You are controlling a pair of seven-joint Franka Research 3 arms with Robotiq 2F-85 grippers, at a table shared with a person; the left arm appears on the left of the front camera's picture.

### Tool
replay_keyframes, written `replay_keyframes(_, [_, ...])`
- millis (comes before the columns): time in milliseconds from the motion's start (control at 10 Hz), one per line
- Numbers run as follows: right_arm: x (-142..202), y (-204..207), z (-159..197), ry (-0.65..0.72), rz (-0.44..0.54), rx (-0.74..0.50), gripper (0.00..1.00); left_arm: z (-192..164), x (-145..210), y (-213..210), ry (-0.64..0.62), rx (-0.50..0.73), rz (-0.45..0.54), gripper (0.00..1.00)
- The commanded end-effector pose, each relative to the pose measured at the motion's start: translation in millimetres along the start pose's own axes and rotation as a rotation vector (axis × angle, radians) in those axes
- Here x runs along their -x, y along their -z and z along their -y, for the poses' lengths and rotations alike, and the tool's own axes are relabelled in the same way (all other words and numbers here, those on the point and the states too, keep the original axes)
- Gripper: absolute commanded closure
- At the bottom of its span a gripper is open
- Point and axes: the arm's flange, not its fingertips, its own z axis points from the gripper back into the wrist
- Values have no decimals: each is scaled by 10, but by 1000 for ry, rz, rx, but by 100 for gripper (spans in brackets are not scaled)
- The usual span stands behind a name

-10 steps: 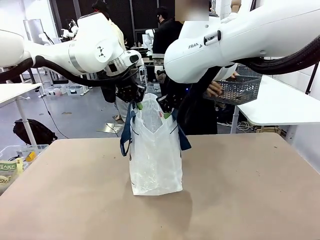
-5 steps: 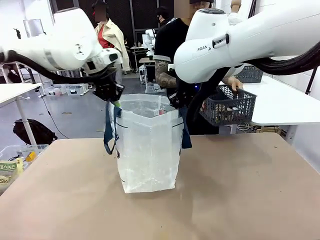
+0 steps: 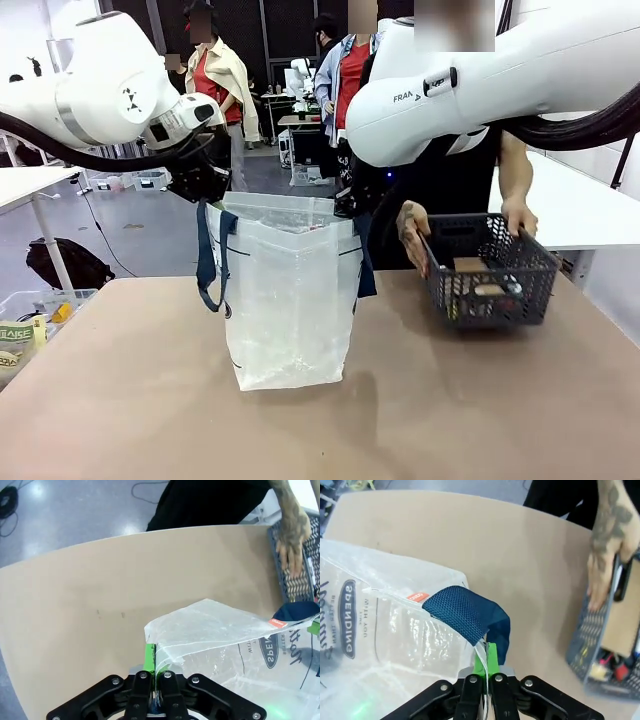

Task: Transfer purchased items from the store into the shopping bag.
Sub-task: Open the Reusable shopping bag in the center of the table.

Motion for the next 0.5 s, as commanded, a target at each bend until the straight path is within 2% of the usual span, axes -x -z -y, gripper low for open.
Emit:
replay_keyframes(0, [-4, -26, 19, 10, 11, -5, 100, 3, 8, -63, -4, -2, 1, 100])
replay_keyframes(400, [-4, -26, 19, 10, 11, -5, 100, 3, 8, -63, -4, -2, 1, 100])
